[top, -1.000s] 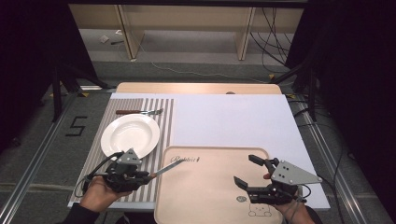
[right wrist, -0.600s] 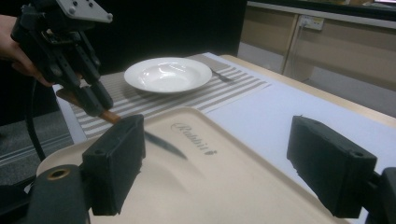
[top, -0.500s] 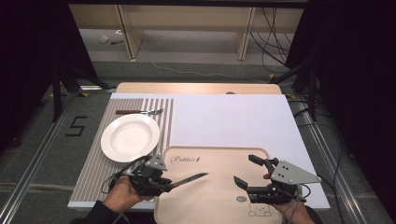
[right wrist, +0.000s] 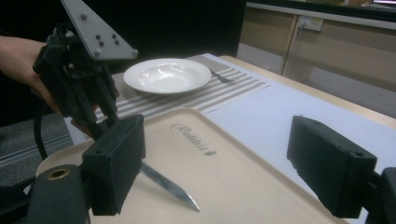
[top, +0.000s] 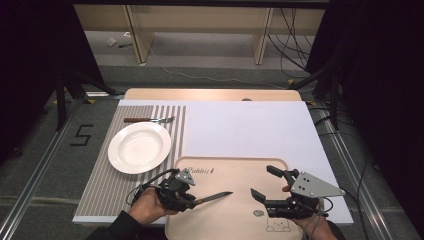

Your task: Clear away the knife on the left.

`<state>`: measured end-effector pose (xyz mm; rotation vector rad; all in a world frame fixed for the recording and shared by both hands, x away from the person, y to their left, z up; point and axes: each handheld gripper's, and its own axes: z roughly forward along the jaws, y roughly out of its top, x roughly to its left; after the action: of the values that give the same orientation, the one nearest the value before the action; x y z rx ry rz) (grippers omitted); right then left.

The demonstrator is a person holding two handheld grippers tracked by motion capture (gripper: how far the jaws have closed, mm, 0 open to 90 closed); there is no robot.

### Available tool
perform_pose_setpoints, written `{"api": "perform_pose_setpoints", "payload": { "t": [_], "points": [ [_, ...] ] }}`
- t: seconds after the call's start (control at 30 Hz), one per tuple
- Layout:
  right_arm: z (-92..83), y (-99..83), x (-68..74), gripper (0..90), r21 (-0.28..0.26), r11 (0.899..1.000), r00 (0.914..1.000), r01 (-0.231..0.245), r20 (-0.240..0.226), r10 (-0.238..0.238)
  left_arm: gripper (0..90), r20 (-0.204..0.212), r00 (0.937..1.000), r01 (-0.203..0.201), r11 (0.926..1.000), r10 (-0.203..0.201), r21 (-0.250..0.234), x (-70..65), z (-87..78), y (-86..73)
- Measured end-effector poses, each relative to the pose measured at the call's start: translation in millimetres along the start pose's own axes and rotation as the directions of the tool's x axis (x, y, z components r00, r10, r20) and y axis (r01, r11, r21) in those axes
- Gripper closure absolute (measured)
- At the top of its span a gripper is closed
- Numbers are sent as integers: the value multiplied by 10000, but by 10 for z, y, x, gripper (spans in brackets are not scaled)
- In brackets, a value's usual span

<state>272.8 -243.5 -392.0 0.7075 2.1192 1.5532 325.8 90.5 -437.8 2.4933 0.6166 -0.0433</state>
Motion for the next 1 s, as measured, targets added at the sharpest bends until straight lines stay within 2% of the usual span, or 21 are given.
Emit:
{"api": "perform_pose_setpoints", "payload": {
  "t": [0.03,0.07,0.13,0.17,0.2,0.3,0.33,0.37,0.53,0.57,0.83,0.87,1.0],
  "points": [
    [0,0,0,204,3,10000,10000,-3,1,3,769,57,9987,499,9988,-499,-18,-33,29,-15],
    [-1,0,0,204,1,10000,10000,-1,-4,1,769,70,9997,233,9996,-234,157,-12,49,-17],
    [-1,1,1,204,8,10000,10000,9,-14,-9,768,108,9999,-35,9995,32,306,8,96,-26],
    [0,0,1,204,10,10000,10000,16,-15,-16,769,164,9998,75,9990,-82,442,-4,120,-31],
    [0,1,1,204,10,10000,10000,19,-13,-19,769,203,9997,-140,9986,130,506,-4,155,-32],
    [-1,1,1,204,1,10000,10000,20,-18,-20,768,310,9990,-344,9961,320,817,-28,229,-32],
    [-1,1,1,204,-2,10000,10000,21,-21,-21,769,317,9992,-287,9960,261,845,-42,253,-35],
    [-2,1,2,204,-1,10000,10000,26,-22,-26,768,366,9980,-549,9943,518,909,-35,277,-30],
    [-3,2,3,204,-6,10000,10000,31,-24,-31,768,425,9984,-405,9945,365,965,-73,307,-23],
    [-1,2,3,204,-9,10000,10000,29,-29,-29,768,315,9984,436,9936,-471,1041,-133,304,-40],
    [-3,3,5,204,-9,10000,10000,43,-38,-43,751,381,9985,358,9946,-397,969,-133,314,-37],
    [-3,3,5,204,-12,10000,10000,44,-42,-44,721,493,9976,-521,9951,480,842,-80,313,-20],
    [-3,3,4,204,-23,10000,10000,41,-38,-41,587,623,9967,-572,9955,526,753,-67,274,-11]
  ]
}}
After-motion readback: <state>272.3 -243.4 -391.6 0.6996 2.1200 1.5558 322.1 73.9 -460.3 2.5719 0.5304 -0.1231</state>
